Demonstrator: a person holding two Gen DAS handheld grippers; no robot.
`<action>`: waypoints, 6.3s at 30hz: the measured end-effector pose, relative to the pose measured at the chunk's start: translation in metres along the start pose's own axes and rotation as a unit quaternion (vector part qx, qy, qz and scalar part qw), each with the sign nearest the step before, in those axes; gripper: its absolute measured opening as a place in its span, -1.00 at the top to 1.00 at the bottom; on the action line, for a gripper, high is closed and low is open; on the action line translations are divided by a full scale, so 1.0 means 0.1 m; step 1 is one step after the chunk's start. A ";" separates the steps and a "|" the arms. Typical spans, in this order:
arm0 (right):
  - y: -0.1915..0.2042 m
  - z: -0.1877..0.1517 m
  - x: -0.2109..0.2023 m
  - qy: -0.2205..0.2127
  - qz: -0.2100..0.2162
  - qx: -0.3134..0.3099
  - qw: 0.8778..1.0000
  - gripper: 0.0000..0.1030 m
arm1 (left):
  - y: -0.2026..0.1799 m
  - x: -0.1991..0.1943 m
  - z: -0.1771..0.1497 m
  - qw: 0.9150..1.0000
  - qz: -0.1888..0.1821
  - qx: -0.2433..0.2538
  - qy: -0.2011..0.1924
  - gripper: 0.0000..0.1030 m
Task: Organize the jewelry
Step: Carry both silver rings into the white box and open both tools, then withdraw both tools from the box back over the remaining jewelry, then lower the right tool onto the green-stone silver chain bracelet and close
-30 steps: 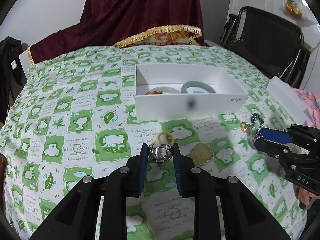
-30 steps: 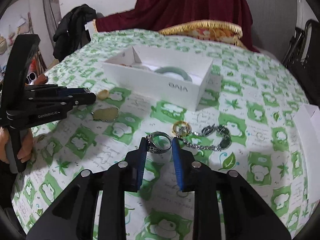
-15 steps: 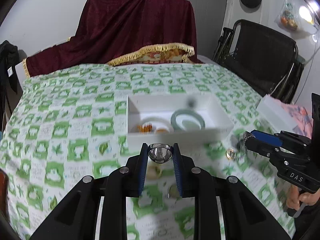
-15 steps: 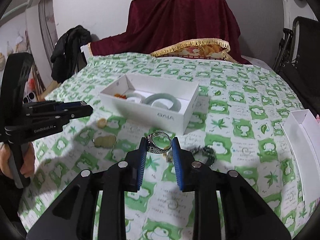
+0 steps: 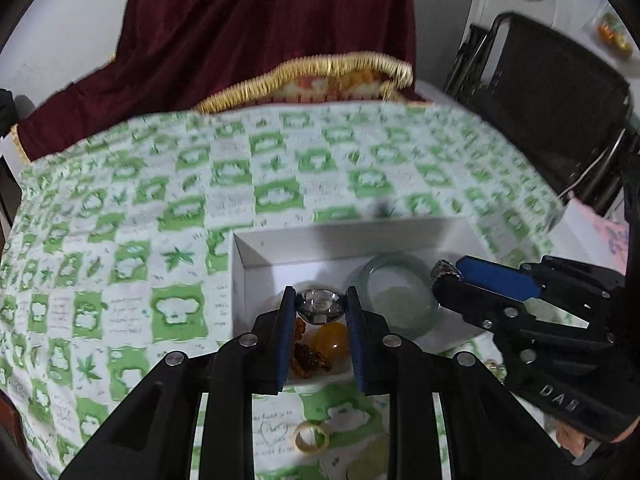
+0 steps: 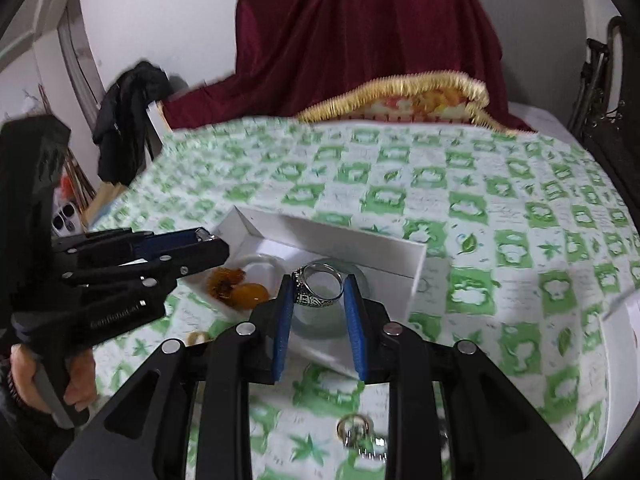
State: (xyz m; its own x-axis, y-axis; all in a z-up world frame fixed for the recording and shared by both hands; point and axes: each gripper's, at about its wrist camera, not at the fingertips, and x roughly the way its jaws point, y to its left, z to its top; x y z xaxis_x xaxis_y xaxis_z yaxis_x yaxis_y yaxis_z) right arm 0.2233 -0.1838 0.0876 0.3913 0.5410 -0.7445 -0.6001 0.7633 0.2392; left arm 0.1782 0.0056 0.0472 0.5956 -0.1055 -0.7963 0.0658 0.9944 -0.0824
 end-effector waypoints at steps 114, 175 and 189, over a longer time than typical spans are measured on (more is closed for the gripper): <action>-0.63 -1.13 -0.57 -0.031 -0.065 0.160 0.984 -0.91 | 0.51 -0.69 -1.01 0.981 0.128 -0.116 -0.084 -0.93; -0.97 -1.08 -0.69 -0.048 0.071 0.225 0.971 0.19 | 0.25 -0.21 -1.02 0.992 0.107 -0.060 0.006 -0.93; -0.98 -1.02 -0.45 -0.008 -0.044 0.174 0.984 0.11 | 0.26 -0.21 -1.02 0.992 0.107 -0.060 0.005 -0.93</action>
State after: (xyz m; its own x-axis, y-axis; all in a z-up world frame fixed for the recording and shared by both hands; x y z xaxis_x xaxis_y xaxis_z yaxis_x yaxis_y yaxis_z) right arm 0.1934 -0.3192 0.0336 0.4440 0.4708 -0.7624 -0.2888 0.8806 0.3756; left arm 0.0854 0.0340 0.0008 0.5769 0.1077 -0.8097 -0.1579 0.9873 0.0188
